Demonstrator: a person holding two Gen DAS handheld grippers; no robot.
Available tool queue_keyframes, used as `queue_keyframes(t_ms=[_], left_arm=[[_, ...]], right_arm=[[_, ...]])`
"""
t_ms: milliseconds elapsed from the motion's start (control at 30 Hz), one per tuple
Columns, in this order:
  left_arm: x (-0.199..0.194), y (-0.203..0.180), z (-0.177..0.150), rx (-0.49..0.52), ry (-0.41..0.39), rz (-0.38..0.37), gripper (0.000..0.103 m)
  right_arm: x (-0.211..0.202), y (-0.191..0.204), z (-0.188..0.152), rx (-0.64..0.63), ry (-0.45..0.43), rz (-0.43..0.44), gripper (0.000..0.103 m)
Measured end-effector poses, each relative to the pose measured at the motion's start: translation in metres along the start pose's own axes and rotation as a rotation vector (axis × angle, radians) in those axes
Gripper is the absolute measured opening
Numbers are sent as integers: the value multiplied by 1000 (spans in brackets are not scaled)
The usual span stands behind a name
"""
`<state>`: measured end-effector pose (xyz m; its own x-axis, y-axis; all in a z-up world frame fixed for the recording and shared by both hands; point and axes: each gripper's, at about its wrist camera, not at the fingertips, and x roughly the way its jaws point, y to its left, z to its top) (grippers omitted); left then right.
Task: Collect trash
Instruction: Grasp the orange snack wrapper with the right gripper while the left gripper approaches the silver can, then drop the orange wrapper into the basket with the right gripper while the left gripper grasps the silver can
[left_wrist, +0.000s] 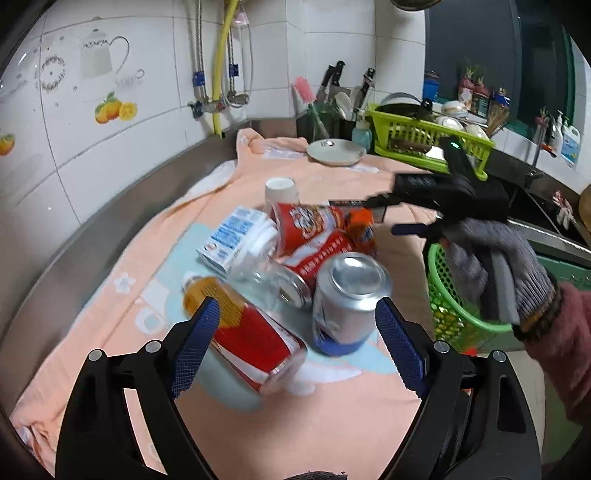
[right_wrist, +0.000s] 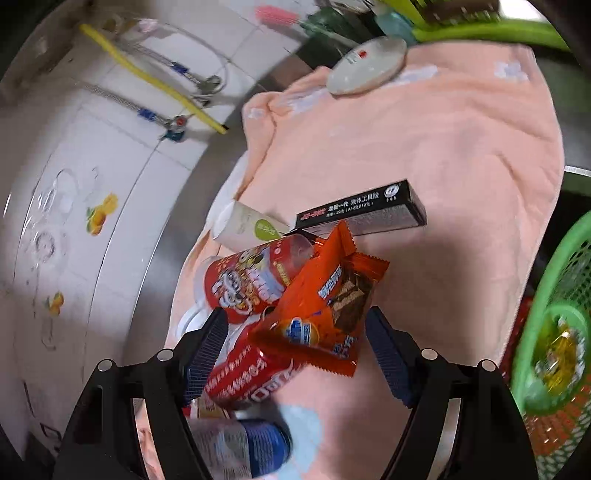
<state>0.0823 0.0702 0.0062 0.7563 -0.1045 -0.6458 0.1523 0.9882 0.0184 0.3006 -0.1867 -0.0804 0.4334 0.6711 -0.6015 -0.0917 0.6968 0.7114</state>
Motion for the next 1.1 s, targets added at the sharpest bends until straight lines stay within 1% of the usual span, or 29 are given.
queue_keyframes(t_ms=[33, 100, 167, 300, 367, 433, 467, 500, 600, 733, 867, 933, 1100], left_arm=[[0, -1, -5, 6, 1, -2, 86], [4, -6, -12, 19, 6, -7, 86], [9, -12, -17, 40, 10, -8, 86], [20, -21, -24, 56, 19, -34, 86], [26, -27, -25, 70, 19, -28, 86], [32, -31, -24, 83, 15, -27, 86], [34, -32, -23, 83, 13, -25, 86], [38, -32, -23, 79, 12, -26, 86], [47, -33, -20, 74, 14, -36, 86], [61, -33, -19, 62, 18, -52, 86], [72, -34, -17, 80, 27, -61, 86], [79, -33, -16, 83, 40, -64, 86], [89, -31, -15, 75, 52, -90, 86]], right_arm=[[5, -2, 2, 14, 8, -7, 74], [13, -4, 6, 27, 11, -49, 74], [20, -7, 8, 43, 28, -52, 74], [35, -15, 9, 92, 71, -81, 74], [38, -17, 8, 100, 79, -73, 74], [42, -23, 6, 124, 94, -58, 68], [45, -25, 5, 138, 104, -39, 63], [47, -28, 4, 156, 113, -21, 61], [47, -33, 3, 171, 112, 7, 53], [39, -31, 2, 140, 94, 38, 49], [19, -26, 1, 93, 60, 68, 44], [9, -25, 0, 77, 54, 97, 44], [-12, -23, -9, 23, 31, 105, 42]])
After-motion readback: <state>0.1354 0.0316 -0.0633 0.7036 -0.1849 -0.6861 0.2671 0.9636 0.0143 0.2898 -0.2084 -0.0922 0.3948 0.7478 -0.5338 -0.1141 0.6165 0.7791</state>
